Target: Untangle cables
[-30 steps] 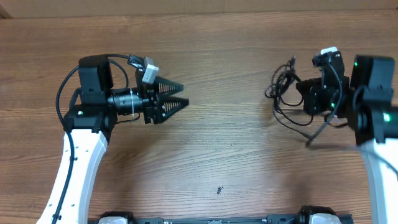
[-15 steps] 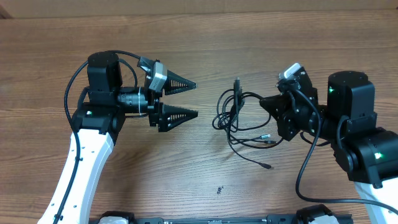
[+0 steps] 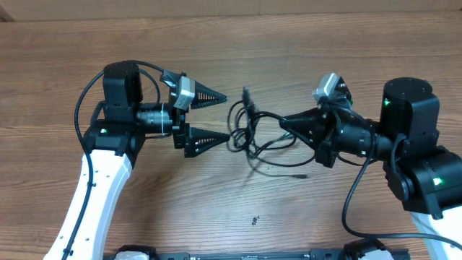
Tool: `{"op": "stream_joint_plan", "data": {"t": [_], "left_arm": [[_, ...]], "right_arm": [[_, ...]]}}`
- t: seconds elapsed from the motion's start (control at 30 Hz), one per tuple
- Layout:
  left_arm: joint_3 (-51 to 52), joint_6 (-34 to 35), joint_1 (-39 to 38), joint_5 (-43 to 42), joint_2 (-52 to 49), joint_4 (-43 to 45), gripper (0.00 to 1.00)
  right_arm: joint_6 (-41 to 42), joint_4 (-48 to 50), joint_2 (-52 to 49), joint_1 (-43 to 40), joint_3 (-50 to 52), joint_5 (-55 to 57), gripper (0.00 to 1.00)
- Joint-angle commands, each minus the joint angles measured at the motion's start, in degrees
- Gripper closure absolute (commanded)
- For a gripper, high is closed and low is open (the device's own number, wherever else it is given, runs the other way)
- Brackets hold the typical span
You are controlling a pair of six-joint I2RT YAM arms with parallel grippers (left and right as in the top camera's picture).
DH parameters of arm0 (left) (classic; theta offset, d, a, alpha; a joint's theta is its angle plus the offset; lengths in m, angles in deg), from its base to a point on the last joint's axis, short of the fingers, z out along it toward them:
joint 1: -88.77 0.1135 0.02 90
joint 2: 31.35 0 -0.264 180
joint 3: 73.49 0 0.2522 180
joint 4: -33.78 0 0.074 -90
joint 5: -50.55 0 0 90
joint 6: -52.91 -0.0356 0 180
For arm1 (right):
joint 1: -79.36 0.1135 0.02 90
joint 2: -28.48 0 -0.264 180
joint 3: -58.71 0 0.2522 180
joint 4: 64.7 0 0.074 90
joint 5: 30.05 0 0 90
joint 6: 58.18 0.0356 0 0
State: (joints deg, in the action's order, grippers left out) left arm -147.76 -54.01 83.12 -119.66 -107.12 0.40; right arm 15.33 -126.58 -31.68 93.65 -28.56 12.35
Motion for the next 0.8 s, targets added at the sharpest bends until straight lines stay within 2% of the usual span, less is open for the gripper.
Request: {"op": "stream_joint_plan", "data": {"t": [0.0, 0.3, 0.47, 0.77], "left_arm": [[0.1, -1.1, -0.4, 3.3, 1.0, -0.5, 0.00], [0.1, -1.1, -0.4, 2.3, 1.0, -0.8, 0.01], [0.1, -1.1, -0.5, -3.6, 1.0, -1.1, 0.02], [0.1, -1.1, -4.0, -5.0, 1.0, -1.2, 0.06]], "right_arm": [[-0.1, 1.5, 0.8, 0.2, -1.9, -8.4, 0.96], [-0.1, 4.1, 1.3, 0.2, -1.9, -14.8, 0.96], [0.2, 5.5, 1.7, 0.2, -1.9, -15.5, 0.96], [0.2, 7.6, 1.7, 0.2, -1.9, -19.6, 0.96]]}}
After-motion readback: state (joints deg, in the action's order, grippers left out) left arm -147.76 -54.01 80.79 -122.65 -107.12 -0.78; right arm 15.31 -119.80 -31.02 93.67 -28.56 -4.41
